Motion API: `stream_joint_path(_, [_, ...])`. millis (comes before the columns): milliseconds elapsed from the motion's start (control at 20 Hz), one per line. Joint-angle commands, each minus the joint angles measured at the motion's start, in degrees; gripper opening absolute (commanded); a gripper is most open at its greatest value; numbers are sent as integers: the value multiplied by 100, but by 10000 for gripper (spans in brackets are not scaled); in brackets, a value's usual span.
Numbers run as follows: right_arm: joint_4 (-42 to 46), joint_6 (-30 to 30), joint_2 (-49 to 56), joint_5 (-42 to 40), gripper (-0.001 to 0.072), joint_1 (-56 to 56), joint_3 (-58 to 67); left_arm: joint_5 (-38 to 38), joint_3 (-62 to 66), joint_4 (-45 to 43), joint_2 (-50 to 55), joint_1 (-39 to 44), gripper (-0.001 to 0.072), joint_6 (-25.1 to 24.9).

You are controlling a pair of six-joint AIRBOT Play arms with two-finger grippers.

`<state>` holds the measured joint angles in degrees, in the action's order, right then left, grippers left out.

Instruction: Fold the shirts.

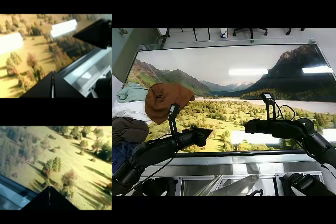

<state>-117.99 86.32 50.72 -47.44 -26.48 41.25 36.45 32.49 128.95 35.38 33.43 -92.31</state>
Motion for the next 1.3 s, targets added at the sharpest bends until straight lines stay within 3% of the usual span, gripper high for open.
stream_joint_path(0, [-79,-4,74,57,19,-4,-2,-592,-2,-50,0,-374,17,446])
stream_joint_path(50, [-79,-7,74,125,19,-4,-2,-302,-2,-48,0,-933,17,780])
stream_joint_path(150, [-74,-4,74,446,19,-2,0,656,-2,-151,26,-2308,47,791])
stream_joint_path(200, [-72,-4,74,551,20,2,0,1163,-4,-205,68,-2986,352,772])
stream_joint_path(250, [-72,-15,74,625,22,15,0,1663,-2,-190,177,-3709,710,774])
stream_joint_path(350, [-68,-254,85,678,55,136,0,2277,-4,-177,542,-4896,698,385])
stream_joint_path(450, [-70,-501,138,697,396,439,2,2306,-2,-136,1060,-5617,698,0])
stream_joint_path(600, [-76,-501,234,675,395,981,2,1539,0,-118,1858,-5908,698,-138])
stream_joint_path(800, [-79,-498,317,682,396,1408,2,544,219,-136,3027,-5252,698,-138])
stream_joint_path(1000, [-76,-498,398,686,396,1471,2,234,1235,-179,4103,-4822,698,-138])
stream_joint_path(1250, [-76,-498,435,688,396,1471,2,114,2302,-190,4953,-5062,696,-129])
